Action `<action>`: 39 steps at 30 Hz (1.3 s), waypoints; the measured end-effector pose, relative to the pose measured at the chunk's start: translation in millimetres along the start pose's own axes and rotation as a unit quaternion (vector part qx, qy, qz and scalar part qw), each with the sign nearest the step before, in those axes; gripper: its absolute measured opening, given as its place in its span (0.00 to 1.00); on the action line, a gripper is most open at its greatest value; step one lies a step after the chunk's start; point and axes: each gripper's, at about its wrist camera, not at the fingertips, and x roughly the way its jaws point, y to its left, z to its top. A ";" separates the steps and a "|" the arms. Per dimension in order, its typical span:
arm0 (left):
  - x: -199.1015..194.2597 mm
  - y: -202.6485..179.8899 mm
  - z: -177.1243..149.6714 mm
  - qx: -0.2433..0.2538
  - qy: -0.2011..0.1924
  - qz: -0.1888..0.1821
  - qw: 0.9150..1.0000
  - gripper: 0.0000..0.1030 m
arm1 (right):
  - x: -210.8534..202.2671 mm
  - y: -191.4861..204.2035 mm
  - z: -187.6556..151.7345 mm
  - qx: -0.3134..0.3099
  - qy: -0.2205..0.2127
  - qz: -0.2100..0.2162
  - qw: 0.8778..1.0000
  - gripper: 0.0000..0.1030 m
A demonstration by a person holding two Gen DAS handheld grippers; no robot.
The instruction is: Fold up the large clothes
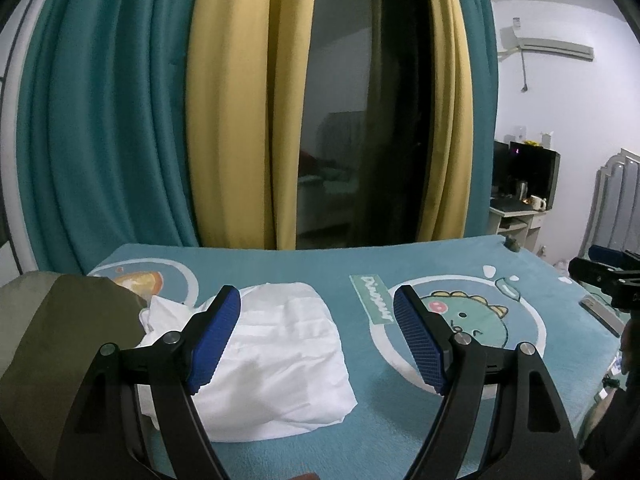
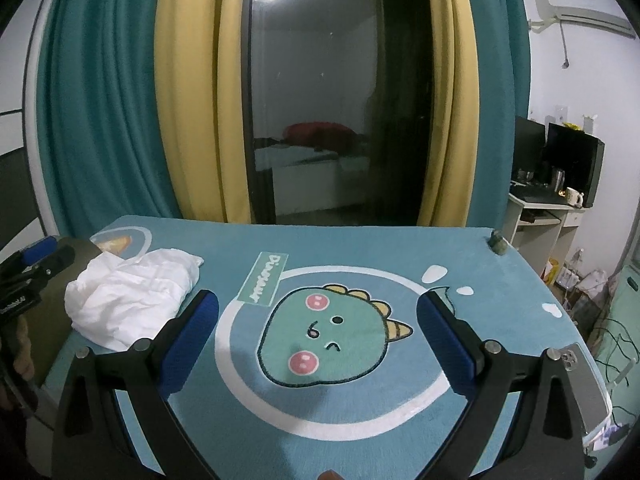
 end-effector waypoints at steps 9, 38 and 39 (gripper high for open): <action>9.2 -4.3 1.0 -0.004 0.013 0.008 1.000 0.79 | 9.5 -6.7 -1.7 0.009 0.007 0.006 1.000 0.96; 9.5 -10.0 3.9 -0.006 0.016 0.008 1.000 0.79 | 13.8 -7.7 -1.1 0.011 0.014 0.003 1.000 0.96; 9.6 -10.0 3.8 -0.006 0.015 0.008 1.000 0.79 | 13.8 -7.6 -1.0 0.011 0.014 0.003 1.000 0.96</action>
